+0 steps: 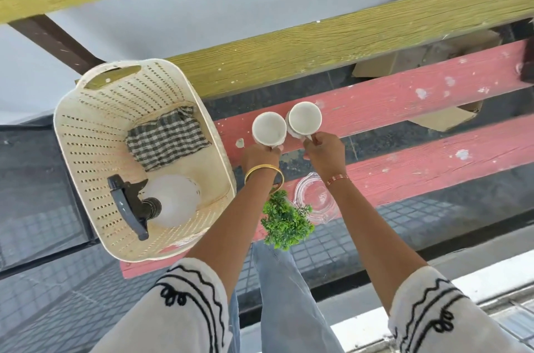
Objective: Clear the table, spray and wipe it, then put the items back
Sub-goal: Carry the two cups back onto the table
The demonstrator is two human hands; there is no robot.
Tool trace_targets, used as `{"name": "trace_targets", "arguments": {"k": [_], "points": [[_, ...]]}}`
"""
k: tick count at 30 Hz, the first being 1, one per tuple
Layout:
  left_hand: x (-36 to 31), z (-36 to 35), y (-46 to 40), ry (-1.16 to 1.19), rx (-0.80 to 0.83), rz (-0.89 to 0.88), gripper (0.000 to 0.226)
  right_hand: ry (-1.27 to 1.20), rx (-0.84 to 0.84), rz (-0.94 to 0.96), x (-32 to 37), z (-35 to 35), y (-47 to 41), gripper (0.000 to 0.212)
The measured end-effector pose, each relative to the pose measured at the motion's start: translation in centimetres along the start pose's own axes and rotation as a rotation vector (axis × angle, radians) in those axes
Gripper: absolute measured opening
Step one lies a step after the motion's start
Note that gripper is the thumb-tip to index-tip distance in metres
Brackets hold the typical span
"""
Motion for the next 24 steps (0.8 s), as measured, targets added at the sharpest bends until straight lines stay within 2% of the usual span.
{"name": "trace_targets", "arguments": {"k": [7, 10, 12, 17, 24], "points": [[-1.1, 1.2, 0.9, 0.143, -0.122, -0.075, 0.033, -0.151, -0.058, -0.020, 0.7, 1.6, 1.1, 0.023], [-2.1, 2.1, 1.5, 0.273, -0.172, -0.102, 0.031, -0.229, -0.106, 0.003, 1.6, 2.6, 2.3, 0.021], [-3.0, 3.2, 2.2, 0.233, -0.178, -0.149, 0.031, -0.265, -0.136, 0.034, 2.7, 3.3, 3.4, 0.022], [-4.3, 7.8, 4.4, 0.204, -0.219, -0.241, 0.034, -0.308, -0.170, 0.138, 7.3, 4.1, 7.7, 0.022], [-2.3, 19.6, 10.5, 0.282, -0.454, -0.410, 0.037, -0.324, -0.205, 0.381, 15.4, 3.0, 18.0, 0.028]]}}
Point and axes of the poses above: each hand's wrist, its own y-axis away from the middle knuckle, its own z-axis out of the back of the hand, x = y × z, the point moved 7 cm from there along -y, towards the middle knuckle, and after that the axes turned 13 degrees about -z, right-handed, at the moved point
